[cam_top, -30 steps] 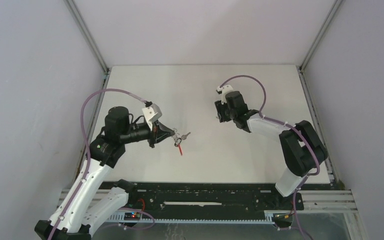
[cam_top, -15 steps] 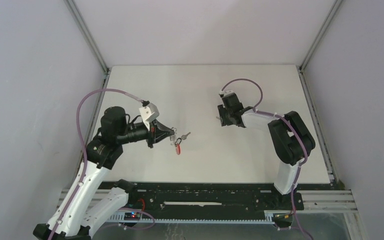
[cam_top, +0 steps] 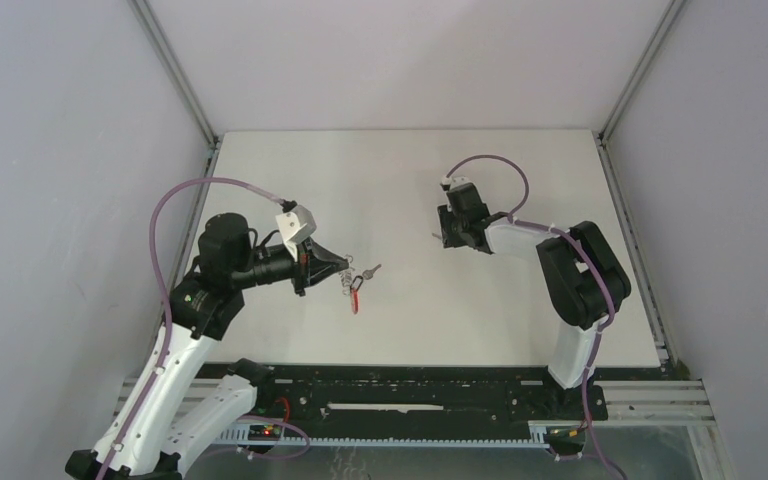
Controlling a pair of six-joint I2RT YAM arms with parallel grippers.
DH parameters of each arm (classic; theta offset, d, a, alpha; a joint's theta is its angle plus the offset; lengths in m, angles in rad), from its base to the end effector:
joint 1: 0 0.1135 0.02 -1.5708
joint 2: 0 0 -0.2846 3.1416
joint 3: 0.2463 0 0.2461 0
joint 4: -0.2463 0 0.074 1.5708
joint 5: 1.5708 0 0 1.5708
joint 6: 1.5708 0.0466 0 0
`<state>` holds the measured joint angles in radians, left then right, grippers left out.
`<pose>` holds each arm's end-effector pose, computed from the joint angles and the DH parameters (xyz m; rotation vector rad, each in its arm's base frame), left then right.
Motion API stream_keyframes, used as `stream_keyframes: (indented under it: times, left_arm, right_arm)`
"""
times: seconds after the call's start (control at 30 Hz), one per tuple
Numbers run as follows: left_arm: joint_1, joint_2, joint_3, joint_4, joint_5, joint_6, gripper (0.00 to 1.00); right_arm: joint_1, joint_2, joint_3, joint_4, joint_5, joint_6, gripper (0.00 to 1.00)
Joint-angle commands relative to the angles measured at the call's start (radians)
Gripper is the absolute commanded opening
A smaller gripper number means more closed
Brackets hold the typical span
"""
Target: Put the keys on the keyring
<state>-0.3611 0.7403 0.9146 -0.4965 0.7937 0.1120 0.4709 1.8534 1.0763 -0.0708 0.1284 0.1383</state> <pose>0.1152 -0.0790 0.3722 0.9570 1.6342 -0.9161 0.3513 0.1721 0.1721 -0.3415 2.3889 0.1256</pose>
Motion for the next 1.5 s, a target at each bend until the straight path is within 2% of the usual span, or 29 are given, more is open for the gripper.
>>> stream_keyframes:
  times: [0.0,0.3,0.67,0.8,1.0,1.3,1.47]
  left_arm:
    - [0.005,-0.01,0.044,0.024,0.029,-0.017,0.0]
    - [0.006,-0.007,0.048,0.024,0.027,-0.03,0.0]
    - [0.007,-0.003,0.054,0.022,0.017,-0.044,0.0]
    - [0.006,-0.002,0.056,0.022,0.001,-0.046,0.0]
    - [0.006,-0.005,0.062,0.004,-0.024,-0.045,0.0]
    - [0.006,-0.021,0.046,-0.021,-0.007,-0.049,0.0]
    - [0.006,-0.027,0.048,-0.036,0.002,-0.039,0.0]
  right_arm:
    - [-0.01,-0.002,0.028,0.048,-0.015,-0.006,0.46]
    - [-0.02,0.01,0.028,0.058,-0.022,-0.009,0.41]
    - [-0.025,0.015,0.028,0.062,-0.039,-0.024,0.31]
    - [-0.025,0.021,0.028,0.06,-0.047,-0.02,0.22]
    - [-0.025,0.015,0.028,0.06,-0.057,-0.018,0.01]
    - [-0.01,-0.075,-0.026,0.101,-0.168,-0.028,0.0]
    - [0.047,-0.133,-0.107,0.121,-0.193,0.023,0.0]
